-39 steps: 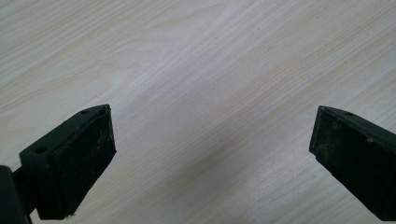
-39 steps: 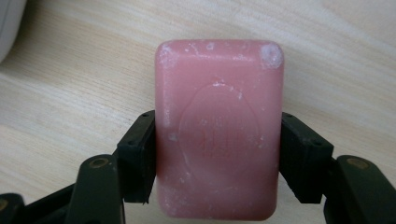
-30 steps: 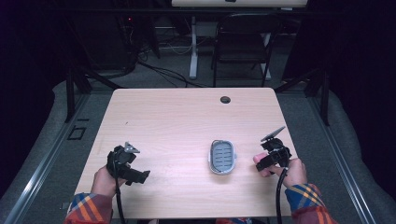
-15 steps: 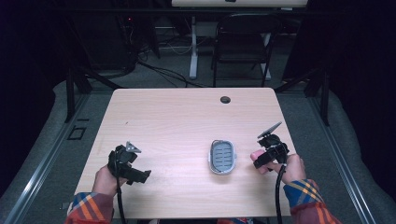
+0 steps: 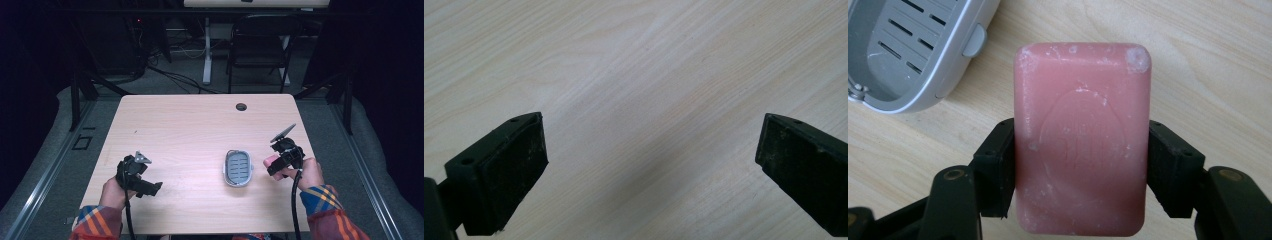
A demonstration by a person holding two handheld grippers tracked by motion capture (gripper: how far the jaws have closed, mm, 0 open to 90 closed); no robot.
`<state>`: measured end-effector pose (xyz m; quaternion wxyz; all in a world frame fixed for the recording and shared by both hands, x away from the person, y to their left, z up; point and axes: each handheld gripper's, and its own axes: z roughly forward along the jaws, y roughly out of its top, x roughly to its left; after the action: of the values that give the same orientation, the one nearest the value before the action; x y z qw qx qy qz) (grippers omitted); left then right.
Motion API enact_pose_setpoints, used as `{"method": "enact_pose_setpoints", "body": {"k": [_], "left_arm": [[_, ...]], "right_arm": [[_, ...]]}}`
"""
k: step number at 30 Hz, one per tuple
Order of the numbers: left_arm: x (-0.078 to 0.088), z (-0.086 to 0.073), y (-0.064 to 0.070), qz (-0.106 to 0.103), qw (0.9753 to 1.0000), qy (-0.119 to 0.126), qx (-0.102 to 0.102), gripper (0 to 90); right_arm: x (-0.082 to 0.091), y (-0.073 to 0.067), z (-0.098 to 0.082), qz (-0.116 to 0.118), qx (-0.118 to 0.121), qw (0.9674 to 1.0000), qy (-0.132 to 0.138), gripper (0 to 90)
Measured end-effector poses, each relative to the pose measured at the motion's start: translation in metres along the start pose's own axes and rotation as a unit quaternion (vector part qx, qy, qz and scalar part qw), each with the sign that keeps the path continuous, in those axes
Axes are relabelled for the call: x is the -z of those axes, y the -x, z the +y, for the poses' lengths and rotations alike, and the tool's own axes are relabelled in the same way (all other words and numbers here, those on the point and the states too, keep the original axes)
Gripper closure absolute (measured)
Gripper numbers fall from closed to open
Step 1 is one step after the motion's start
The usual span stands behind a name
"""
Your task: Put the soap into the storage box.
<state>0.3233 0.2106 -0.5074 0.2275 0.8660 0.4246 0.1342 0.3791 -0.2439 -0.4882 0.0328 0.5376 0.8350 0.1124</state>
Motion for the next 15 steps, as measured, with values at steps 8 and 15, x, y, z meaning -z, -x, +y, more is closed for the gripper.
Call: {"method": "enact_pose_setpoints", "body": {"k": [8,15], "left_arm": [[-0.001,0.002,0.001,0.000,1.0000,-0.001,-0.003,0.1],[-0.002,0.002,0.001,0.000,1.0000,-0.003,-0.004,0.1]], "right_arm": [[0.005,-0.007,0.008,-0.003,0.006,1.0000,0.003,37.2],[0.008,-0.008,0.013,-0.002,0.009,0.9999,0.006,37.1]]}}
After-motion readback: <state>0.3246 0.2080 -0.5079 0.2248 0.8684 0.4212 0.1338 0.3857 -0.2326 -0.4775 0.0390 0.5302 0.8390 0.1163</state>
